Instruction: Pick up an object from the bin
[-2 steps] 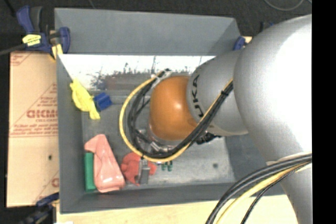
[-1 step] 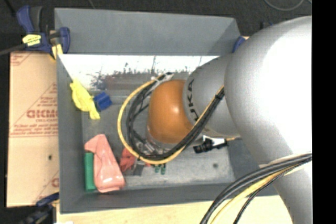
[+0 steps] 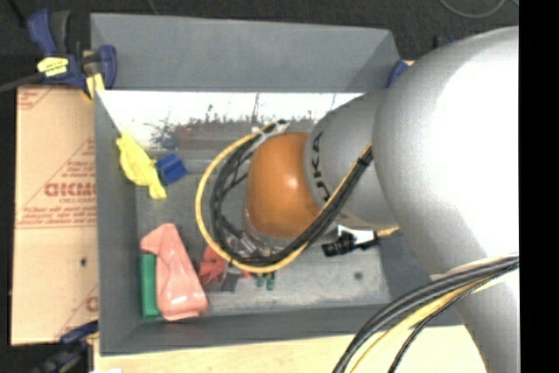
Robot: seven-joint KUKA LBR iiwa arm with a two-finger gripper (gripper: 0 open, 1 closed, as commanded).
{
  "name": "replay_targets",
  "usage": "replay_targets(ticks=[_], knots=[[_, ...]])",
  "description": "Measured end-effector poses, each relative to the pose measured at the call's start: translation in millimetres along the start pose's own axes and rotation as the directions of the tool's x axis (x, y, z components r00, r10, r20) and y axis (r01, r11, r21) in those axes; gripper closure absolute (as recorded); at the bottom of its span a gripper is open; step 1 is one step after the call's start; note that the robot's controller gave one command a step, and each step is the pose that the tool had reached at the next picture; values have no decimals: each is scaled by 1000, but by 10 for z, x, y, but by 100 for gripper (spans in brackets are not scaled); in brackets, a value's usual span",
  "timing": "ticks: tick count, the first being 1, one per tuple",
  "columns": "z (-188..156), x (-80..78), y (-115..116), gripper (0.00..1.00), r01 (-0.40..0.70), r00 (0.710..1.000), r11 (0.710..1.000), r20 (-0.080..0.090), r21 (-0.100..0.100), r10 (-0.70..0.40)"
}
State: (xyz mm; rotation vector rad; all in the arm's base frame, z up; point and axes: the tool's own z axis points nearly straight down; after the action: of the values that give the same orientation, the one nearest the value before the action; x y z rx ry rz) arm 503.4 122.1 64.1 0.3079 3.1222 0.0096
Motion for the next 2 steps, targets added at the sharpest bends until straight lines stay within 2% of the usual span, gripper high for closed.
replay_targets(ticks=[2], knots=[[-199, 13, -9, 100, -4, 1000, 1000, -4, 2, 4]])
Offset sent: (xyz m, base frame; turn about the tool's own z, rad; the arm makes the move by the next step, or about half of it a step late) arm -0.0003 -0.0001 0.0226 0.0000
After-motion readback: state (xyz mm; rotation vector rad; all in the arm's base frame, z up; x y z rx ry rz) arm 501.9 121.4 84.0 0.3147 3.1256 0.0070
